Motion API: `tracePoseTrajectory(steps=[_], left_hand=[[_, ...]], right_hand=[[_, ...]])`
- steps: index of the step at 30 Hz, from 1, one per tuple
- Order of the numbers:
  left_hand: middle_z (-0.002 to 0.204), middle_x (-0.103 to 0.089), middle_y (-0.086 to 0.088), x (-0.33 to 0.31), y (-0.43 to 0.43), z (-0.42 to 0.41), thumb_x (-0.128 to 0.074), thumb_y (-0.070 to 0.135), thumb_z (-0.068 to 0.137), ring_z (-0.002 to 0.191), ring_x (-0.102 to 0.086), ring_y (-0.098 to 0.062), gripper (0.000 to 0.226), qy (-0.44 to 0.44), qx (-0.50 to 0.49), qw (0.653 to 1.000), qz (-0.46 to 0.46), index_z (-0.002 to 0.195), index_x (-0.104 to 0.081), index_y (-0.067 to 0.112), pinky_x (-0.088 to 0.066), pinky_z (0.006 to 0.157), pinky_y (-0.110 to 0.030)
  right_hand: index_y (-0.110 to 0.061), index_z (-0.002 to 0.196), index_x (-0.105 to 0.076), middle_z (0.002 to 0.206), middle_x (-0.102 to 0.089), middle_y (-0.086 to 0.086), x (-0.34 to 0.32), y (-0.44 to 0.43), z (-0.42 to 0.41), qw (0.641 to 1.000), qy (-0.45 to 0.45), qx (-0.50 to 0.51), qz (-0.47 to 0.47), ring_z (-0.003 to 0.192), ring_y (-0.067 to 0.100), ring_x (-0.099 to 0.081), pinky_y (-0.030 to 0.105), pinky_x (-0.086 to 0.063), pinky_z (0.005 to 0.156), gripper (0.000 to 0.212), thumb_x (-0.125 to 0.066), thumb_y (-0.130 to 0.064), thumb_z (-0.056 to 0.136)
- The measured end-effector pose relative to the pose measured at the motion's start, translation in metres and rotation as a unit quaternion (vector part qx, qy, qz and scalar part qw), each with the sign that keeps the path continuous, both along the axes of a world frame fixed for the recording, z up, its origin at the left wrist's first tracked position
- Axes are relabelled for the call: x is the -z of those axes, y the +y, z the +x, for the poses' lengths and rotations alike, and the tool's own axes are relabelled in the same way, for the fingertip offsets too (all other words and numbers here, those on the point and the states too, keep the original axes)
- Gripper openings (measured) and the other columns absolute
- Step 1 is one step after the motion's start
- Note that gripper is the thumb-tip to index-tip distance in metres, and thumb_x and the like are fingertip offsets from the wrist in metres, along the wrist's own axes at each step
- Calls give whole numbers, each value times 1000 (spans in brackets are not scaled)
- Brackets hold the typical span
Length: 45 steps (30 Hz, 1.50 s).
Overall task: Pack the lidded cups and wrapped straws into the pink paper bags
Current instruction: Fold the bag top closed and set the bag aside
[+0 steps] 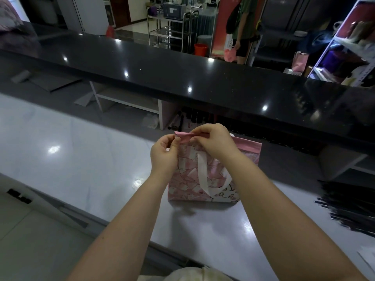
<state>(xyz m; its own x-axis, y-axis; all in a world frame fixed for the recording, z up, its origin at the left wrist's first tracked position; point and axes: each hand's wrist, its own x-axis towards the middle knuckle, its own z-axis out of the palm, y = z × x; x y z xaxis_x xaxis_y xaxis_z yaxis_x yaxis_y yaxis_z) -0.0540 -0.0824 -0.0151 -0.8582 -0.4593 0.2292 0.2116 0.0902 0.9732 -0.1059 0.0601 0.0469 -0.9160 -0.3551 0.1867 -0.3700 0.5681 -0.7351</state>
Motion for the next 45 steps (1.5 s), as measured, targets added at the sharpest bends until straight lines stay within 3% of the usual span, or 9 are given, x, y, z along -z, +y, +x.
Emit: tracePoseTrajectory(steps=[10,12,15,20,24,28,34,38,45], left_hand=[[75,-65,16,-7,-11,-3,-53,32,98,73,-61,0,18,-2,-67,989,-132,84,-62,38,-45,60,-11],[85,-63,19,-11,-20,0,-63,34,92,80,-60,2,5,20,-83,986,-140,94,-59,37,-48,65,-14],[108,-62,14,-20,-32,-5,-75,24,83,101,-54,-4,37,58,-39,954,-292,116,-61,30,-46,88,-18],[87,-72,-2,-37,-33,-17,-74,12,82,84,-59,-14,10,73,17,892,-445,92,-76,12,-45,78,-26],[80,-70,-2,-38,-35,-22,-72,7,82,74,-52,-6,5,56,13,886,-459,85,-75,10,-39,70,-11],[82,-66,-1,-40,-28,-26,-64,0,85,75,-49,-6,11,29,16,888,-458,85,-70,10,-34,65,-4],[84,-62,18,-35,-44,-18,-72,16,84,79,-58,2,12,-26,51,922,-382,93,-71,24,-41,65,-3],[86,-64,22,-33,-47,-12,-73,14,83,83,-56,16,21,-44,75,941,-326,89,-66,33,-41,64,2],[81,-65,19,-27,-40,-7,-63,0,86,78,-61,8,31,-17,-23,966,-258,84,-67,31,-49,64,-6]], right_hand=[[-38,81,-66,72,-52,-25,9,-11,-4,995,72,43,59,82,3,-25,26,-19,85,17,-66,-21,84],[-34,82,-67,71,-52,-25,9,-12,-6,994,81,38,59,79,-6,-29,27,-19,86,17,-65,-18,85],[-27,86,-71,73,-59,-20,8,-15,-5,993,97,43,52,81,-3,-34,29,-26,88,18,-62,-12,86],[-23,99,-74,93,-72,-4,-6,-1,1,989,112,3,100,92,20,-62,41,-46,93,19,-62,-14,89],[-24,105,-69,98,-70,-1,-8,52,-4,959,113,73,249,88,25,-60,33,-41,79,25,-53,-12,91],[-18,96,-69,92,-67,2,2,58,-1,967,119,91,208,85,23,-57,32,-40,67,21,-51,-9,92],[-31,94,-70,88,-67,-14,0,93,0,982,73,84,151,87,13,-61,36,-52,76,8,-65,-31,88],[-32,89,-69,88,-64,-16,7,117,3,994,-10,86,63,87,6,-60,38,-55,80,15,-64,-19,90],[-24,102,-72,94,-67,-15,29,103,-6,989,104,107,12,95,15,-62,46,-51,88,18,-60,-16,92]])
